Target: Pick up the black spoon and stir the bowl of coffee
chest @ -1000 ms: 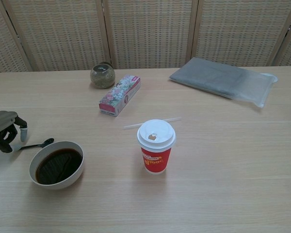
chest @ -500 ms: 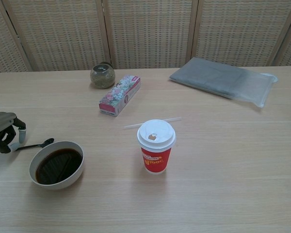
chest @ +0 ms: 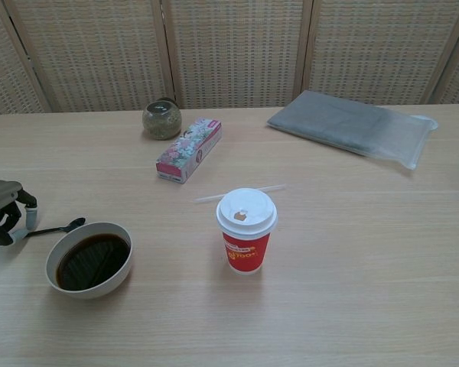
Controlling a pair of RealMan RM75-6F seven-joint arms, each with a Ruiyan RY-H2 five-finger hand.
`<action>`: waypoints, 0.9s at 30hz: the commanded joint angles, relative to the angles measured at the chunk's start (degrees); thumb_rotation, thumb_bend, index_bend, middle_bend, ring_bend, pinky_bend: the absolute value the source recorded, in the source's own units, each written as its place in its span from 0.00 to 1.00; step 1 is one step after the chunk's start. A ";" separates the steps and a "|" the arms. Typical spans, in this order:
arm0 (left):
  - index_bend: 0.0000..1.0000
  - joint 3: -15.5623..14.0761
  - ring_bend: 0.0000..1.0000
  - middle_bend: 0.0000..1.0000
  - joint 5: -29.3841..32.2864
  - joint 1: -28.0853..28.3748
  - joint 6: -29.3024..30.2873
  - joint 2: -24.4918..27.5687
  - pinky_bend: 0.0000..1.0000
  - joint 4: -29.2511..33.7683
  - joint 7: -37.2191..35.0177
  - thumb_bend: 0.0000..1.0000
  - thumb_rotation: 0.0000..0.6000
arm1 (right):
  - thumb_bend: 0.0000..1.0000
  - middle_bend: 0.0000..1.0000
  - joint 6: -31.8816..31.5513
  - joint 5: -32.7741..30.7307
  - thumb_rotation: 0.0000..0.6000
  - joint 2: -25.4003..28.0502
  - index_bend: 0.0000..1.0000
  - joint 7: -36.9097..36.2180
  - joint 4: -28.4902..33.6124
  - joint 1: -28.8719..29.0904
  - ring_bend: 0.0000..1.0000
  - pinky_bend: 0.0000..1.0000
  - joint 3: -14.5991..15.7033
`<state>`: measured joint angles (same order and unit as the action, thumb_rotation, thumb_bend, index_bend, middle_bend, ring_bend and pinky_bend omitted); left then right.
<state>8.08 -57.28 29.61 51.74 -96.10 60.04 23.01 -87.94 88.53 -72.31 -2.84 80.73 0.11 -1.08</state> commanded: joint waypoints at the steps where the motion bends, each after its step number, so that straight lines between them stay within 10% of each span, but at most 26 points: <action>1: 0.52 -0.03 0.73 0.79 -0.07 0.03 0.04 -0.01 0.70 0.01 -0.03 0.45 1.00 | 0.38 0.27 0.11 -0.05 1.00 -0.01 0.37 0.02 -0.01 -0.02 0.11 0.19 0.05; 27: 0.48 -0.35 0.73 0.79 0.28 0.29 -0.47 -0.18 0.70 0.26 -0.03 0.44 1.00 | 0.38 0.28 -0.12 -0.09 1.00 0.24 0.37 0.13 0.23 -0.27 0.11 0.19 0.00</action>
<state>7.74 -57.01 29.89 51.28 -96.28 60.29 22.99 -88.06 88.46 -72.07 -2.71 80.96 -0.15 -1.08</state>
